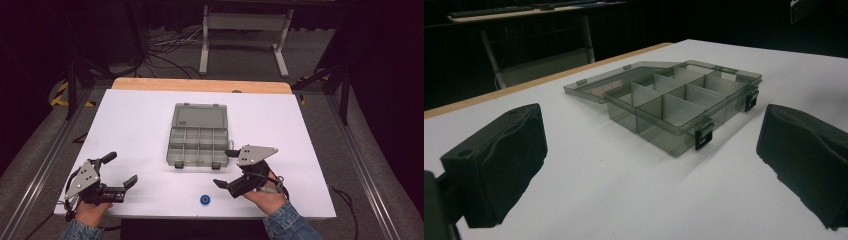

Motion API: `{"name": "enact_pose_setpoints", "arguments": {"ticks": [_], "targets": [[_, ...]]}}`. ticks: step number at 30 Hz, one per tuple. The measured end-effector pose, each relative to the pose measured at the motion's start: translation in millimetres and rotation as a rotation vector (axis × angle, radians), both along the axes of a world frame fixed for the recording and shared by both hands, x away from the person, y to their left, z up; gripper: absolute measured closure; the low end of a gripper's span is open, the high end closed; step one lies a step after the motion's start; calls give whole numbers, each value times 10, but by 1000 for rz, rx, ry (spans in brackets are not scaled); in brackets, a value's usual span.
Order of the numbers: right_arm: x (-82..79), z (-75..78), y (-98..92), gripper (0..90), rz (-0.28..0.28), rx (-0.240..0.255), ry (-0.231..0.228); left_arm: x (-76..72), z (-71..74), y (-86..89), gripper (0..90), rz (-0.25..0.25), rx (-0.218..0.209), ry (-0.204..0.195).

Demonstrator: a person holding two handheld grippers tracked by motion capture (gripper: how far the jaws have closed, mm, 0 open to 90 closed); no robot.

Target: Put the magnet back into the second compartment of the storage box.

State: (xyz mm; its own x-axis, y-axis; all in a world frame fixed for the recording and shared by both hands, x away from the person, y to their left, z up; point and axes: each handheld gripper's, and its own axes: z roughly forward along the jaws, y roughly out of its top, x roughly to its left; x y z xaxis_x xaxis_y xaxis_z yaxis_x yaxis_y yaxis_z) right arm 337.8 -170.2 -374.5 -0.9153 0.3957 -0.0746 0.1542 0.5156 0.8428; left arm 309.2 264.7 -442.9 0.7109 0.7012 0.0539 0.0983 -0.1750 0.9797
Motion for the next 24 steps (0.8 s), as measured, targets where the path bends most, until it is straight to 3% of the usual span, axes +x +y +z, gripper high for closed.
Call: {"name": "enact_pose_setpoints", "arguments": {"ticks": [1, 5, 6, 7, 12, 21, 24], "targets": [[2, 9, 23, 97, 11, -36, 10, -1, 1, 1, 6, -1, 1, 0], [0, 24, 53, 97, 17, -86, 15, -1, -1, 0, 6, 0, -1, 0], [-2, 49, 82, 97, 23, -131, 25, -1, 0, 1, 6, -1, 1, 1], [-2, 49, 82, 97, 23, -131, 25, -1, 0, -1, 6, 0, -1, 0], [-2, 85, 163, 95, 38, -228, 50, -2, 0, -5, 6, 0, -1, -1], [34, 62, 222, 96, 46, -297, 106, -4, 3, 4, 6, 0, 0, -2], [29, 61, 258, 97, 49, -348, 115, -2, 1, 1, 6, -1, 0, -1]]}}
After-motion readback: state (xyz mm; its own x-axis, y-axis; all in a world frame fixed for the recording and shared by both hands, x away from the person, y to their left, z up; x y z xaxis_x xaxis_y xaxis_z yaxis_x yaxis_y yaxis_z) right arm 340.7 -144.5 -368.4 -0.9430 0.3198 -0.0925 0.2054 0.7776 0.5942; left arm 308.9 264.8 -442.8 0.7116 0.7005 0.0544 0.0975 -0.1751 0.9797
